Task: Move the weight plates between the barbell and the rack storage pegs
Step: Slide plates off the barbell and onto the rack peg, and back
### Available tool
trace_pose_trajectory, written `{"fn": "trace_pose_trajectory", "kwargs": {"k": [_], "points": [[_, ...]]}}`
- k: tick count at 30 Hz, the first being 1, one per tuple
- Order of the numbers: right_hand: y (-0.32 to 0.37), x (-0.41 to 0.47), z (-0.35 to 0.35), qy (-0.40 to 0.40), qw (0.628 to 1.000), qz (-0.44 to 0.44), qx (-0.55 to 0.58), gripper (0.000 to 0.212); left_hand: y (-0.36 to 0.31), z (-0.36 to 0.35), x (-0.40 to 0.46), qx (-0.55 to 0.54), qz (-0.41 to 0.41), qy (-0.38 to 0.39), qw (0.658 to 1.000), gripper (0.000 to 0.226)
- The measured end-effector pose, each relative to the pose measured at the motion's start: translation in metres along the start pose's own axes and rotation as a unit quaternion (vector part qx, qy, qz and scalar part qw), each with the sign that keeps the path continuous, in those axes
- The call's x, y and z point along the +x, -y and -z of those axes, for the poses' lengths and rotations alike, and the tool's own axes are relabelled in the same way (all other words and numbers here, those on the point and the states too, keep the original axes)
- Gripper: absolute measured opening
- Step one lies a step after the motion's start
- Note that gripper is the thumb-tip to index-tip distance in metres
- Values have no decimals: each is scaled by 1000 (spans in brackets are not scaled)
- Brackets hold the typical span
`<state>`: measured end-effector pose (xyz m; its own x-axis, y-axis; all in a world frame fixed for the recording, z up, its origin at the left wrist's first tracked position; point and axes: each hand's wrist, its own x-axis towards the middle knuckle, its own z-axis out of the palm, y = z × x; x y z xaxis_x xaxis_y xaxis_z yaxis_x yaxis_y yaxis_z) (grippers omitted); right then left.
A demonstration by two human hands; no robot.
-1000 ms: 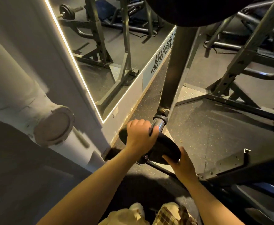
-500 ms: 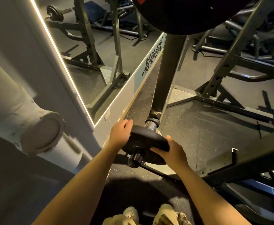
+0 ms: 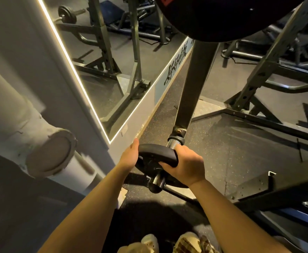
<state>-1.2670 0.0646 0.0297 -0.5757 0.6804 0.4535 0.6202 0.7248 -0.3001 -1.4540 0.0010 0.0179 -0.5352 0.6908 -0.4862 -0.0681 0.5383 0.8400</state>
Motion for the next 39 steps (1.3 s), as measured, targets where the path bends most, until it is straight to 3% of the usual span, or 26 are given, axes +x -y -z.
{"fn": "trace_pose_trajectory", "kwargs": {"k": [3, 6, 11, 16, 18, 23, 27, 30, 35, 39], "points": [[-3, -3, 2, -16, 1000, -17, 20, 58, -6, -3, -5, 23, -37, 6, 999, 56], [-10, -13, 3, 1, 996, -53, 66, 59, -14, -9, -13, 124, -90, -1, 988, 60], [-33, -47, 6, 82, 968, -192, 136, 48, -38, -37, -28, 356, -201, -72, 910, 57], [-40, -80, -17, 147, 899, -355, 207, 63, -32, -79, -39, 363, -357, -199, 837, 44], [-36, -83, -22, 141, 884, -386, 225, 57, -32, -82, -34, 358, -383, -217, 824, 40], [-35, -67, -4, 192, 879, -382, 210, 55, -37, -74, -30, 339, -349, -197, 851, 40], [-20, -43, 21, 206, 903, -344, 157, 54, -36, -49, -18, 226, -273, -140, 925, 34], [-1, -10, 31, 205, 936, -276, 71, 53, -21, -24, -3, 64, -139, -50, 987, 37], [23, 46, 22, 327, 919, -222, -17, 56, -6, -9, 7, -26, 20, -7, 999, 40], [26, 52, 19, 328, 920, -216, -17, 53, -3, -10, 6, -28, 36, -3, 999, 39]]}}
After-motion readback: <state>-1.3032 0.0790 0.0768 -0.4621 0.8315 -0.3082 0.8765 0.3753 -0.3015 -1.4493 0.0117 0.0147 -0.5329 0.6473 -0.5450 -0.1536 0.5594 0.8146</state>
